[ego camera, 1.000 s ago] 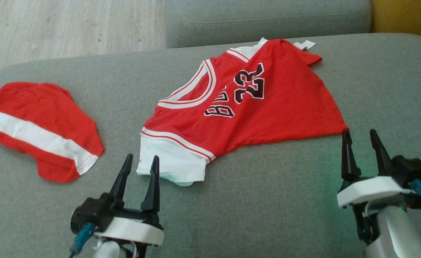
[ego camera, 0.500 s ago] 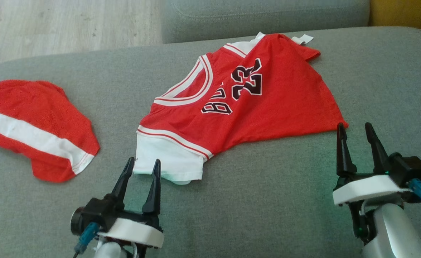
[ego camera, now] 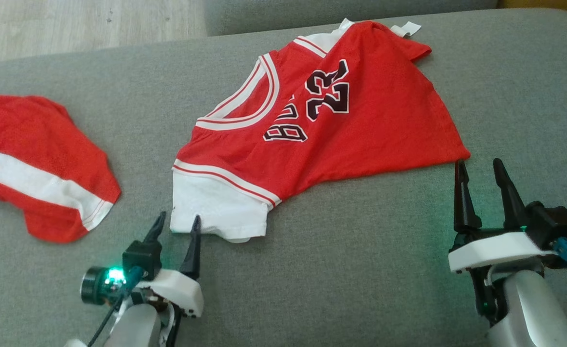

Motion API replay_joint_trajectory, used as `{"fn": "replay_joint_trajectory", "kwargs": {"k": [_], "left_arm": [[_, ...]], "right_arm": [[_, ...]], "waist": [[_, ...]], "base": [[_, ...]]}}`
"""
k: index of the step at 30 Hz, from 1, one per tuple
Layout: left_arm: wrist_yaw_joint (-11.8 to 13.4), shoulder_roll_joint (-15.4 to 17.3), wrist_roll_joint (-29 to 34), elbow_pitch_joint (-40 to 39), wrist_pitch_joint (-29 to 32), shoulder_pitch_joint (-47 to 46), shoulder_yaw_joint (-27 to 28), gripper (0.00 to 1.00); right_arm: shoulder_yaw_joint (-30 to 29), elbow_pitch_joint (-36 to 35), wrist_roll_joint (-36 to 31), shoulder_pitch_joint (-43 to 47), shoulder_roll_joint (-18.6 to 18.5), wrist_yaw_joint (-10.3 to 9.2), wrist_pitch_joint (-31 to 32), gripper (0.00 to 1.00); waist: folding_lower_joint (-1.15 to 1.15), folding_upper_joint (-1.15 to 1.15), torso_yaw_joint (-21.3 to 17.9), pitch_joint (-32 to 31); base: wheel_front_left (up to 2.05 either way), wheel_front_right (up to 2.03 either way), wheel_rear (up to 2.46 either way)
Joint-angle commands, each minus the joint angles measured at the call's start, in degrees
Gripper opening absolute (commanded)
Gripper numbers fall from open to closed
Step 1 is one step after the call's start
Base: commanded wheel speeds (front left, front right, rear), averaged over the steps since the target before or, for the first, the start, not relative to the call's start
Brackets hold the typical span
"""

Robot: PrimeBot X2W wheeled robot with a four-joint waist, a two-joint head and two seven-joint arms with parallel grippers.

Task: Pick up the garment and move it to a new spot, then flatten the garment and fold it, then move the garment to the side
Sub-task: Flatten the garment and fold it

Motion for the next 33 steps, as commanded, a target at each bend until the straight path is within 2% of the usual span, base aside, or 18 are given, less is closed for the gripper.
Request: {"fn": "replay_joint_trajectory", "kwargs": {"k": [1,3,7,17,18,19,20,27,33], "left_arm": [[0.54,1.25,0.55,-0.90,-0.09,-2.37,1.80,1.00],[1.29,1.33,0.62,1.17,-0.12,-3.18,1.93,1.00],[1.22,1.28,0.34,4.74,0.07,-4.18,1.63,1.00],[-3.14,0.23,-1.22,9.56,0.67,-5.78,-2.06,1.00],[-3.39,0.19,-1.35,9.89,0.91,-5.83,-2.47,0.90],[-3.60,0.15,-1.52,10.17,1.09,-5.86,-2.81,0.29],[-3.75,0.12,-1.71,10.35,1.14,-5.90,-3.04,0.00],[-4.14,-0.05,-3.33,9.83,-0.14,-5.45,-3.25,0.00],[-4.13,-0.20,-4.90,2.33,-1.31,-4.20,-1.65,0.00]], "right_arm": [[1.30,-1.89,0.04,-2.06,-0.07,-0.04,-0.63,1.00],[1.15,-1.77,-0.03,-2.04,-0.07,-0.04,-0.63,1.00],[1.01,-1.43,-0.08,-1.94,-0.07,-0.04,-0.63,1.00],[1.30,-0.45,0.36,-2.35,-0.07,-0.04,-0.63,1.00],[1.25,-0.35,0.41,-2.39,-0.07,-0.04,-0.63,1.00],[1.19,-0.27,0.44,-2.43,-0.07,-0.04,-0.63,1.00],[1.13,-0.19,0.46,-2.46,-0.07,-0.04,-0.63,1.00],[0.67,0.52,0.10,-2.19,-0.07,-0.04,-0.63,1.00],[-3.06,5.13,-2.54,-4.13,-0.07,-0.04,-0.63,1.00]], "waist": [[-0.01,0.00,-0.03,0.09],[-0.01,0.00,-0.04,0.19],[-0.01,0.00,0.07,0.11],[-0.01,0.00,0.04,-0.27],[-0.01,0.00,-0.01,-0.30],[-0.01,0.00,-0.05,-0.33],[-0.01,0.00,-0.09,-0.38],[-0.01,0.00,0.31,-1.56],[-0.01,0.00,1.99,-2.57]], "base": [[0.00,0.00,0.00],[0.00,0.00,0.00],[0.00,0.00,0.00],[0.00,0.00,0.00],[0.00,0.00,0.00],[0.00,0.00,0.00],[0.00,0.00,0.00],[0.00,0.00,0.00],[0.00,0.00,0.00]]}}
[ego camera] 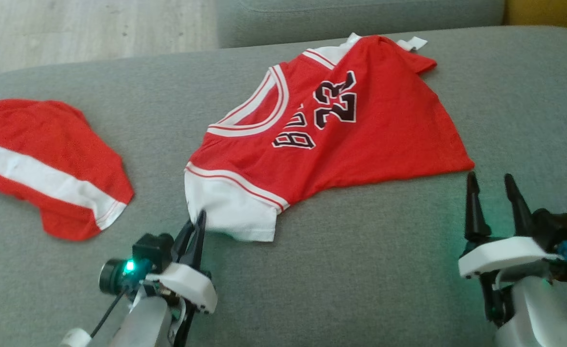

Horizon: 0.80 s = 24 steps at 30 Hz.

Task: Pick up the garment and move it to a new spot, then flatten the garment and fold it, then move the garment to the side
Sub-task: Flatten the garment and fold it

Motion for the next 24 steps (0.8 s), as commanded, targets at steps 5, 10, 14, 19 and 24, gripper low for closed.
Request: {"fn": "replay_joint_trajectory", "kwargs": {"k": [5,10,14,19,24], "left_arm": [[-0.26,0.76,-0.32,-13.81,-0.93,1.69,2.96,0.00],[-0.41,0.57,-0.05,-20.02,-0.94,3.66,3.02,0.00],[-0.53,0.30,0.00,-23.63,-0.94,4.65,2.85,0.00],[-0.67,0.02,0.11,-25.46,-0.94,5.05,1.95,0.00],[-0.75,-0.13,0.20,-25.53,-0.95,4.87,1.41,0.00]], "right_arm": [[-4.80,7.63,-3.84,-8.73,-0.15,-0.04,1.57,1.00],[-9.90,15.88,-5.64,-14.20,-0.15,-0.04,4.52,1.00],[-15.90,23.17,-10.53,-18.87,-0.15,-0.04,6.08,1.00],[-22.16,31.91,-13.42,-23.79,-0.15,-0.04,6.81,1.00],[-24.61,38.29,-15.63,-27.37,-0.15,-0.04,5.13,1.00]], "waist": [[0.00,0.00,2.40,0.05],[0.00,0.00,3.69,0.87],[0.00,0.00,4.97,2.03],[0.00,0.00,6.31,3.10],[0.00,0.00,7.06,4.05]], "base": [[0.00,0.00,0.00],[0.00,0.00,0.00],[0.00,0.00,0.00],[0.00,0.00,0.00],[0.00,0.00,0.00]]}}
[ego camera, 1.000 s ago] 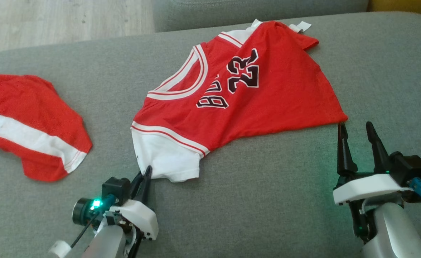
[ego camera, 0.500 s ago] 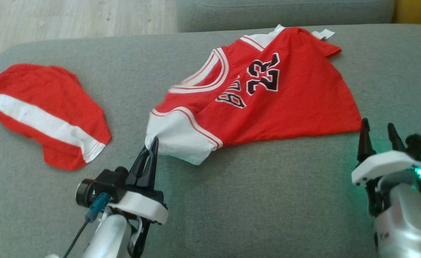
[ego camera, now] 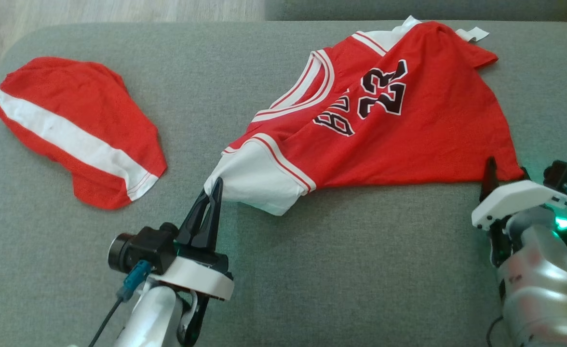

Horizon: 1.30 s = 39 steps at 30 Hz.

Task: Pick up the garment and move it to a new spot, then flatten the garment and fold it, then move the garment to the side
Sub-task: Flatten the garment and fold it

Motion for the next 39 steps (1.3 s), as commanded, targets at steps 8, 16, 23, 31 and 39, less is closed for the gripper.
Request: {"fn": "replay_joint_trajectory", "kwargs": {"k": [8,16,23,31,39], "left_arm": [[-0.26,0.18,0.41,-1.29,-0.71,-1.35,2.58,0.00],[0.12,1.67,0.79,-2.03,-0.71,-2.91,6.98,0.00],[-0.20,6.15,-1.07,-2.11,-0.71,-10.00,9.55,0.00],[-0.28,8.00,-5.75,-6.34,1.32,-16.59,11.76,0.00],[0.79,9.96,-11.06,-22.55,12.77,-18.76,13.68,0.00]], "right_arm": [[-0.27,5.22,-2.32,-4.86,0.19,-0.04,-3.72,0.00],[7.71,3.87,0.65,-11.67,0.19,-0.04,-6.03,0.00],[21.91,-8.06,9.07,-13.30,0.19,-0.04,-6.08,0.00],[30.73,-18.69,14.76,-12.06,-0.76,-0.04,-3.21,0.00],[33.83,-38.97,20.51,-7.15,-6.43,-0.04,6.73,0.00]], "waist": [[0.00,0.00,-0.52,0.11],[0.00,0.00,-4.21,-3.26],[0.00,0.00,-6.97,-8.11],[0.00,0.00,-9.02,-13.98],[0.00,0.00,-9.86,-15.61]], "base": [[0.00,0.00,0.00],[0.00,0.00,0.00],[0.00,0.00,0.00],[0.00,0.00,0.00],[0.00,0.00,0.00]]}}
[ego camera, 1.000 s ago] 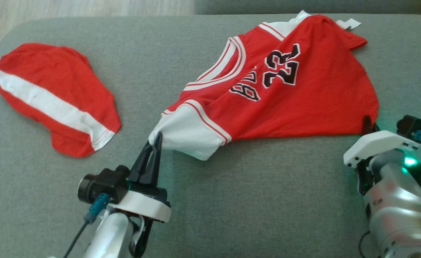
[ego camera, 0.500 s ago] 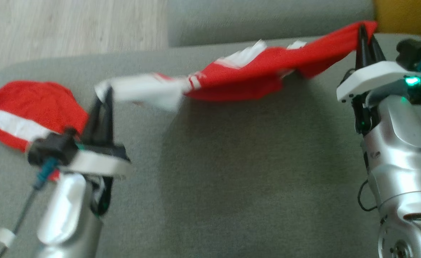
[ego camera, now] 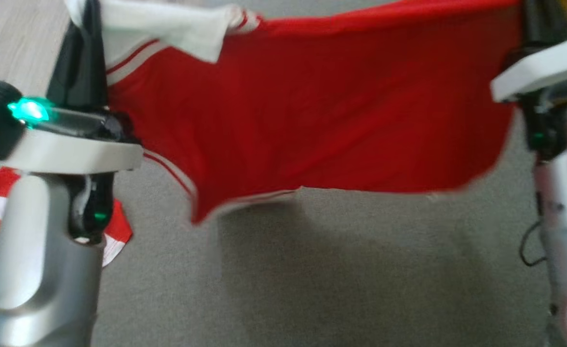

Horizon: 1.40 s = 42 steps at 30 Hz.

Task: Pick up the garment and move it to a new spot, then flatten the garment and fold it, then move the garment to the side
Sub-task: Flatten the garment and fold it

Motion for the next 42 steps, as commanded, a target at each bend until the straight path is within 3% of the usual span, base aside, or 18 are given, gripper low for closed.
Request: {"fn": "replay_joint_trajectory", "kwargs": {"k": [1,7,10,12,15,19,22,28,32,42], "left_arm": [[0.88,2.44,-0.73,-3.77,1.70,-3.22,2.70,0.00],[2.39,4.25,-2.50,-10.31,9.16,-4.27,3.37,0.00],[2.07,4.92,-3.26,-8.38,11.56,-6.90,2.77,0.00],[1.14,6.23,-3.89,-3.87,12.97,-12.71,1.87,0.00],[0.05,11.08,0.49,3.48,10.16,-20.08,-0.47,0.00],[-0.48,13.44,3.76,15.42,5.30,-32.37,-4.60,0.00],[-0.56,12.81,5.71,24.58,0.30,-42.76,-6.68,0.00],[-0.63,9.84,6.49,39.86,-8.25,-54.79,-9.45,0.00],[-0.64,7.11,7.15,46.22,-11.60,-55.01,-12.75,0.00],[-0.65,4.39,5.88,48.84,-13.25,-43.29,-20.99,0.00]], "right_arm": [[0.32,-4.68,0.53,0.03,0.01,-0.04,1.98,0.00],[-2.57,-19.35,-0.50,5.76,-0.26,-0.04,12.34,0.00],[-3.30,-22.75,-1.08,5.87,0.52,-0.04,15.84,0.00],[-3.42,-22.93,-2.06,2.36,0.88,-0.04,17.64,0.00],[-0.37,-18.25,-5.64,-4.23,-0.40,-0.04,15.39,0.00],[-1.20,-5.92,-8.81,-15.84,0.81,-0.04,10.12,0.00],[-7.08,4.67,-10.58,-24.73,2.37,-0.04,6.12,0.00],[-10.78,18.85,-17.98,-35.68,2.70,-0.04,-4.69,0.00],[-16.27,27.11,-20.37,-35.50,1.75,-0.04,-8.48,0.00],[-16.34,40.59,-22.11,-26.07,0.57,-0.04,-11.25,0.00]], "waist": [[0.01,0.00,0.12,0.34],[0.01,0.00,0.75,3.35],[0.01,0.00,0.91,6.65],[0.01,0.00,0.89,12.29],[0.01,0.00,-0.01,16.73],[0.01,0.00,0.86,21.68],[0.01,0.00,2.42,23.52],[0.01,0.00,3.98,24.08],[0.01,0.00,5.15,23.26],[0.01,0.00,6.80,22.36]], "base": [[0.00,0.00,0.00],[0.00,0.00,0.00],[0.00,0.00,0.00],[0.00,0.00,0.00],[0.00,0.00,0.00],[0.00,0.00,0.00],[0.00,0.00,0.00],[0.00,0.00,0.00],[0.00,0.00,0.00],[0.00,0.00,0.00]]}}
